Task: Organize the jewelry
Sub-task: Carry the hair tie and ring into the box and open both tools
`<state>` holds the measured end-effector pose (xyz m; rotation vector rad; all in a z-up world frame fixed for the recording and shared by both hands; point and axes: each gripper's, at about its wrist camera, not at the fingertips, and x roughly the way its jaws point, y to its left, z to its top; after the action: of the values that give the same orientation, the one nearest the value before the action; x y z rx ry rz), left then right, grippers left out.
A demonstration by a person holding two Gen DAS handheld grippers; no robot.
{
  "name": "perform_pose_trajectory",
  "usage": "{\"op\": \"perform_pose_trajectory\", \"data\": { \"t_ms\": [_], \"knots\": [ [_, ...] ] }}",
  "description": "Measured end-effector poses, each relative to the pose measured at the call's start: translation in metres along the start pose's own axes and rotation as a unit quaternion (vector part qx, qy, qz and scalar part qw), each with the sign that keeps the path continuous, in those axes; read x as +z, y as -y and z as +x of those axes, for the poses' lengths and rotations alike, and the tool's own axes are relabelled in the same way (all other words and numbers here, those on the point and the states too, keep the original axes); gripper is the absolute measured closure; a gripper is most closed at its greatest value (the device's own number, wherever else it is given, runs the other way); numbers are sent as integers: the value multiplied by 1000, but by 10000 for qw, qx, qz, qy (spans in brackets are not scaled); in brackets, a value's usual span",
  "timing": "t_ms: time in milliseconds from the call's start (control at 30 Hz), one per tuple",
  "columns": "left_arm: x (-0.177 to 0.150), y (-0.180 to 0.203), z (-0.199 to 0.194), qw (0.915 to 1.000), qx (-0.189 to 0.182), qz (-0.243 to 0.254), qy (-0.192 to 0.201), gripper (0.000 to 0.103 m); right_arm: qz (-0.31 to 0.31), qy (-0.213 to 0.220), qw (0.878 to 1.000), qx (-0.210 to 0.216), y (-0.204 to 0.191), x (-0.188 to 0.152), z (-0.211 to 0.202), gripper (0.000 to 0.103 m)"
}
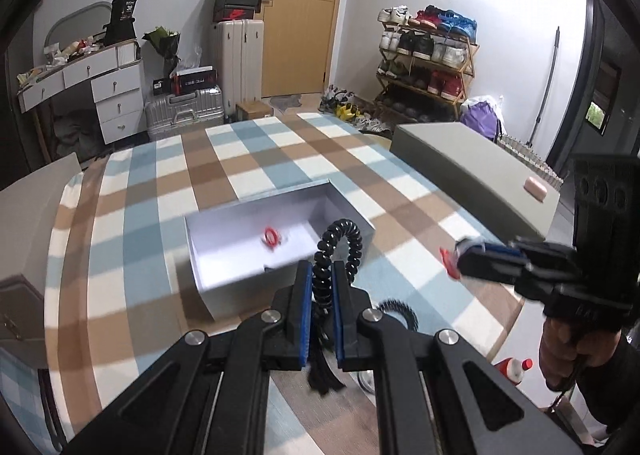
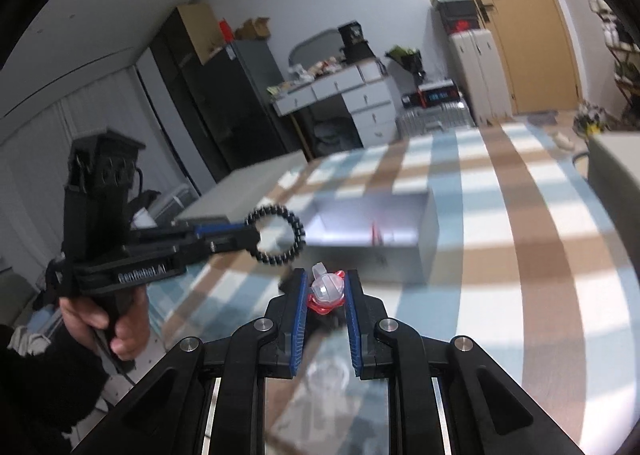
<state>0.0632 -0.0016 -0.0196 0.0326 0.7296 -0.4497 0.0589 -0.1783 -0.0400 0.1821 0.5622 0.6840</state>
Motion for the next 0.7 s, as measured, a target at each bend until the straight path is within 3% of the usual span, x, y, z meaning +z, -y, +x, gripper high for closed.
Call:
{"op": "perform_pose_trajectory", "data": {
  "t_ms": [300,700],
  "knots": [
    [25,-36,22,9995,-53,-297,-107,98,-251,-187,9995,-56,1,57,59,86],
    [26,-56,61,9971,-254,-389,-595,98,61,-843,9959,-319,34,59,134,86]
  ]
}}
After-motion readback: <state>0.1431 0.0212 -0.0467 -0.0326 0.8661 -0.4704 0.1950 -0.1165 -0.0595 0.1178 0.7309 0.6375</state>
